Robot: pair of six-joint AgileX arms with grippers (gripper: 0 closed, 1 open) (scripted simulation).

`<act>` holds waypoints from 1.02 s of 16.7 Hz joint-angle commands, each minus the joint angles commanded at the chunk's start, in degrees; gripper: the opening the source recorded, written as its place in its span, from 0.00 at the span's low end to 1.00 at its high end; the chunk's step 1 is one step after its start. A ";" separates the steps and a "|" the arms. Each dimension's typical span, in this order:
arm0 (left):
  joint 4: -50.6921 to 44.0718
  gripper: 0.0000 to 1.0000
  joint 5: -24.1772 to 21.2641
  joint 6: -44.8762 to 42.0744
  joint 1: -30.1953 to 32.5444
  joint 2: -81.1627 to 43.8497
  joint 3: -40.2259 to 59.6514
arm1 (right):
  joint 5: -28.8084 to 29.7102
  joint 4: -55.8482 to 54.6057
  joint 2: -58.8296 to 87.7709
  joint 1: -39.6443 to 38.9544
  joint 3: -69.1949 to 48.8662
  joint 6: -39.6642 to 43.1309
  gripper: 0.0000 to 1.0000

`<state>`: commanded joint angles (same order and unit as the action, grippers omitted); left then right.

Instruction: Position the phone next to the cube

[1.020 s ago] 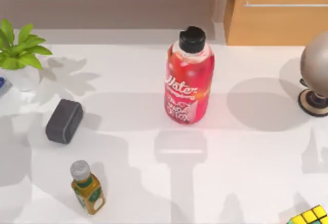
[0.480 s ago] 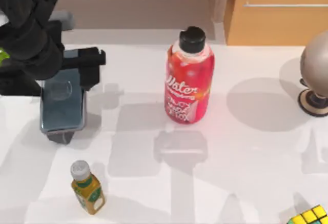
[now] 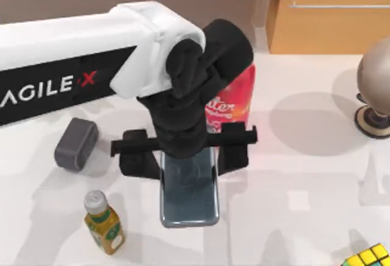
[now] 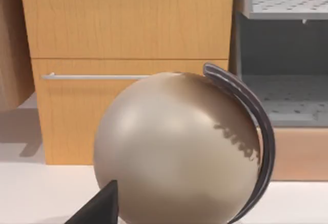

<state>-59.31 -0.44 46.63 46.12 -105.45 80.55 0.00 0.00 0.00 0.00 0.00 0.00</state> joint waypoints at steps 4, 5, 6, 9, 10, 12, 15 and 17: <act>-1.54 0.00 0.40 10.36 11.32 -4.57 3.13 | 0.00 0.00 0.00 0.00 0.00 0.00 1.00; -1.78 0.00 0.48 12.44 13.57 -5.58 3.86 | 0.00 0.00 0.00 0.00 0.00 0.00 1.00; -1.99 0.00 0.57 14.38 15.69 -6.55 4.56 | 0.00 0.00 0.00 0.00 0.00 0.00 1.00; -2.43 0.00 0.76 18.86 20.62 -8.98 6.35 | 0.00 0.00 0.00 0.00 0.00 0.00 1.00; -2.51 0.00 0.79 19.77 21.64 -9.52 6.75 | 0.00 0.00 0.00 0.00 0.00 0.00 1.00; -2.62 0.00 0.83 20.97 22.99 -10.23 7.30 | 0.00 0.00 0.00 0.00 0.00 0.00 1.00; -2.63 0.00 0.84 21.17 23.22 -10.35 7.39 | 0.00 0.00 0.00 0.00 0.00 0.00 1.00; -2.63 0.00 0.84 21.17 23.22 -10.35 7.39 | 0.00 0.00 0.00 0.00 0.00 0.00 1.00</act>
<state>-61.95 0.40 67.80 69.34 -115.79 87.94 0.00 0.00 0.00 0.00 0.00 0.00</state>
